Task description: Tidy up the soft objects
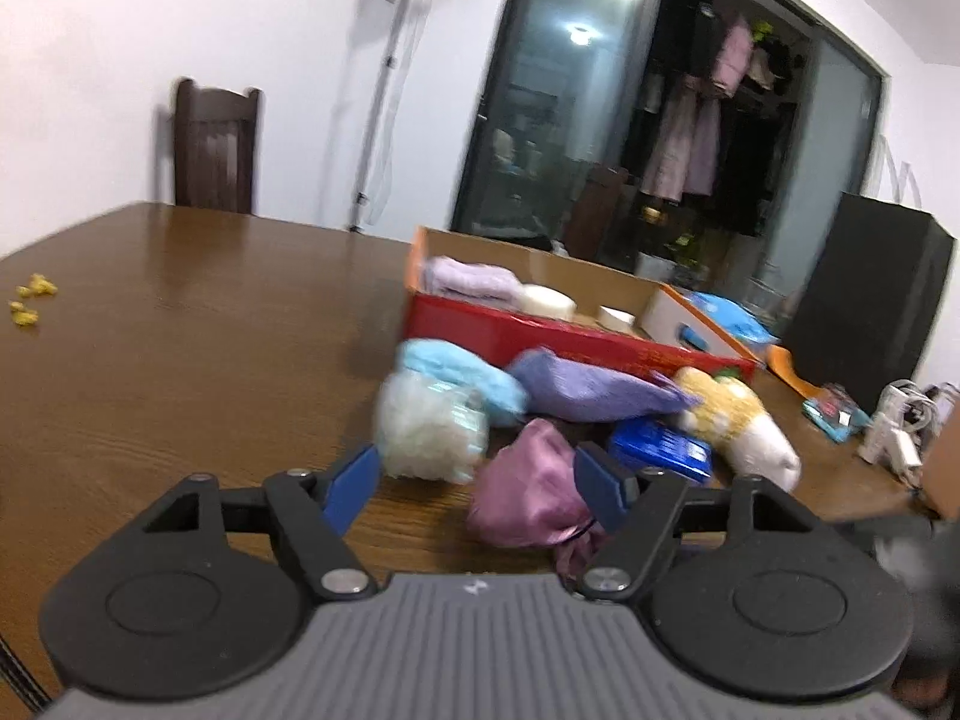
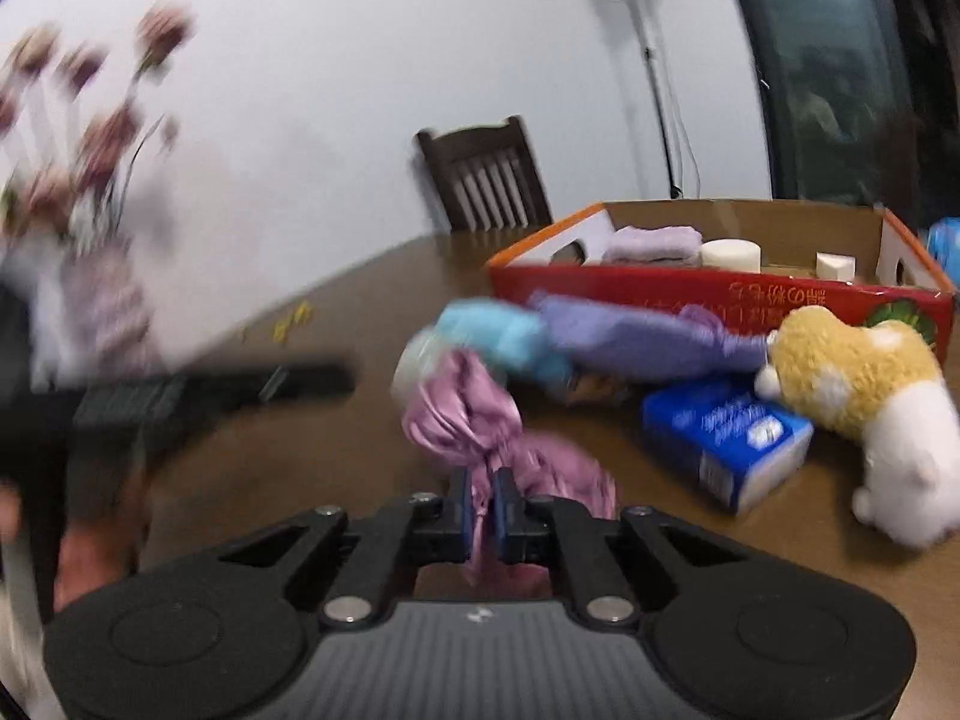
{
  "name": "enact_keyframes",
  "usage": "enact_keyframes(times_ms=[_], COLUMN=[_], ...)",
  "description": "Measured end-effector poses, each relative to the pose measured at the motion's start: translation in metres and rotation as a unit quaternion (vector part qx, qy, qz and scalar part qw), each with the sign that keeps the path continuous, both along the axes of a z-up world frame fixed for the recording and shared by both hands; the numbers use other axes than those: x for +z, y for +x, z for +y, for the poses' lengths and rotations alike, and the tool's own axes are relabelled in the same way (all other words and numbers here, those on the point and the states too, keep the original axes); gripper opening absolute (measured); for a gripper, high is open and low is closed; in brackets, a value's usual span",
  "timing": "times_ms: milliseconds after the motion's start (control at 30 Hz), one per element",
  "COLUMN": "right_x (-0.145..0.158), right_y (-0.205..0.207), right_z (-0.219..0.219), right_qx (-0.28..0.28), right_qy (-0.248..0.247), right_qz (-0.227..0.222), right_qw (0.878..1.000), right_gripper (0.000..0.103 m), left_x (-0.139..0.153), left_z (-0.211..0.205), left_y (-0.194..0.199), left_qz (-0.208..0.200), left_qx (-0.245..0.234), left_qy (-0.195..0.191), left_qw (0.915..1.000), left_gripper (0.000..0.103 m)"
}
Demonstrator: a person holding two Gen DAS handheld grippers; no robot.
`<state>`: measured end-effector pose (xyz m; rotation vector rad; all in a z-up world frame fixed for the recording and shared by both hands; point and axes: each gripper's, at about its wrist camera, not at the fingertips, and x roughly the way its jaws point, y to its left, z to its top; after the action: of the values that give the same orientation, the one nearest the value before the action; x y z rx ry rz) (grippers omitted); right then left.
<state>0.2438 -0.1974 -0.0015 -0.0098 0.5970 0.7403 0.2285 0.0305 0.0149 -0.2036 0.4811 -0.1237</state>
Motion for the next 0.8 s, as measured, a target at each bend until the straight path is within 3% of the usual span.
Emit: enact_keyframes(times_ms=[100, 267, 433, 600, 700, 800], right_x=[-0.005, 0.011, 0.013, -0.012, -0.019, -0.023], right_y=[-0.022, -0.033, -0.013, 0.004, 0.001, 0.002], right_z=[-0.011, -0.036, -0.059, -0.041, -0.042, -0.045], right_qx=[-0.016, -0.052, -0.103, -0.091, -0.092, -0.102], right_qy=[-0.008, 0.023, 0.076, 0.061, 0.067, 0.073], right_qz=[0.015, 0.011, 0.032, 0.066, 0.075, 0.084], right_qw=[1.0, 0.998, 0.991, 0.992, 0.991, 0.988], right_gripper=[0.006, 0.014, 0.03, 0.03, 0.03, 0.031], left_x=[-0.007, -0.024, -0.028, -0.036, -0.038, -0.04], left_z=[-0.018, -0.029, -0.027, -0.025, -0.021, -0.024], left_y=[0.011, 0.024, 0.003, -0.013, -0.013, -0.014], left_qz=[0.006, 0.048, 0.054, 0.059, 0.061, 0.059], left_qx=[-0.036, -0.071, -0.08, -0.082, -0.074, -0.08], left_qy=[-0.001, -0.02, -0.034, -0.033, -0.041, -0.03], left_qw=[0.9993, 0.9961, 0.9948, 0.9943, 0.9945, 0.9946], left_gripper=[0.067, 0.033, 0.031, 0.033, 0.043, 0.045])
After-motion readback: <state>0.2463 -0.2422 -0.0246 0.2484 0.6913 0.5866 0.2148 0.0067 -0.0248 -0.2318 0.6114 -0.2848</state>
